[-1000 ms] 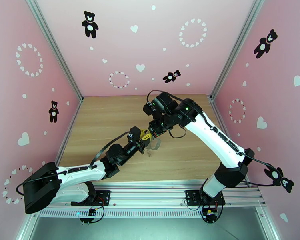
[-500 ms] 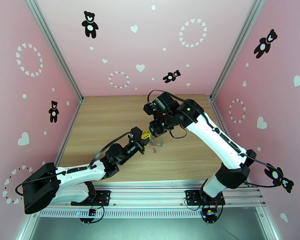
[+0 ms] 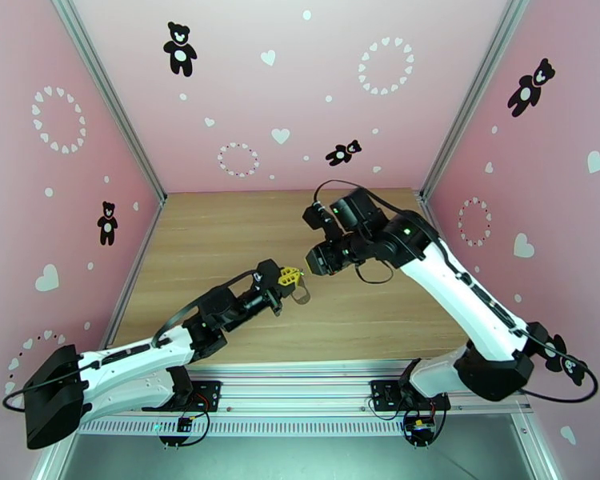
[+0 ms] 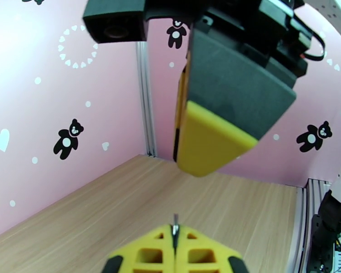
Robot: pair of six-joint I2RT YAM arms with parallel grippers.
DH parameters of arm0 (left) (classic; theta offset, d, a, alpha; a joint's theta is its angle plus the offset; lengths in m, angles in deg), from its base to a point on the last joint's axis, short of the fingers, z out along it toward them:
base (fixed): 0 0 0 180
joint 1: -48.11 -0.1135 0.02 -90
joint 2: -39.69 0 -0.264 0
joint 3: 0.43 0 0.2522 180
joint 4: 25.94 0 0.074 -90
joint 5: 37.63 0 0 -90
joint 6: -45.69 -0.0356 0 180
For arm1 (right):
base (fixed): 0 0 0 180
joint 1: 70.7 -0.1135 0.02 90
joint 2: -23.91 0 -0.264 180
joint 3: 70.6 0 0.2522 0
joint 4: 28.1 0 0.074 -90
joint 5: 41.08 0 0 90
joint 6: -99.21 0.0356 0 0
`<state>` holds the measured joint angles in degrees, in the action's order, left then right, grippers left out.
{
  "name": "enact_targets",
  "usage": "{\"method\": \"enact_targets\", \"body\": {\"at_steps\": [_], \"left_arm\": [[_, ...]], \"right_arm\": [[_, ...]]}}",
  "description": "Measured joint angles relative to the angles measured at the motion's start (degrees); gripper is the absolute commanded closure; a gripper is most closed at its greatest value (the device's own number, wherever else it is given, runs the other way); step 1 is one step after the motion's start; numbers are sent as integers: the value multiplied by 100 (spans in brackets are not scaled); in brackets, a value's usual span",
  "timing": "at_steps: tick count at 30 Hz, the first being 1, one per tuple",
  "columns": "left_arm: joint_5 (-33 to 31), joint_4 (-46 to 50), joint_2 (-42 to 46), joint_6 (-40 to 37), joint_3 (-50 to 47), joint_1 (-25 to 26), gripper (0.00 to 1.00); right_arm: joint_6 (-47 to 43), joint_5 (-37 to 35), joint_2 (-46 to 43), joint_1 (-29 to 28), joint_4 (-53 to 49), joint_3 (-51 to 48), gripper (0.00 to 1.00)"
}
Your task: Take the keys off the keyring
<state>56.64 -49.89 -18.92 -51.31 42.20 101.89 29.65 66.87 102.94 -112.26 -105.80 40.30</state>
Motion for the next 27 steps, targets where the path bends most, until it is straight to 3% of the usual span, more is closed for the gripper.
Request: {"method": "enact_targets", "body": {"at_steps": [6, 11, 18, 27], "left_arm": [[750, 470, 442, 321, 350, -284, 100], [1207, 706, 514, 472, 623, -304, 100], [1644, 898, 446, 586, 903, -304, 100], [1790, 999, 267, 621, 1012, -302, 100]], "right_arm": [[-758, 1399, -1132, 767, 1394, -1355, 69], [-1569, 2369, -1731, 887, 2533, -2240, 69], [-2312, 2874, -1871, 903, 3482, -2841, 68], [-2459, 3283, -1871, 901, 4057, -3008, 68]]}}
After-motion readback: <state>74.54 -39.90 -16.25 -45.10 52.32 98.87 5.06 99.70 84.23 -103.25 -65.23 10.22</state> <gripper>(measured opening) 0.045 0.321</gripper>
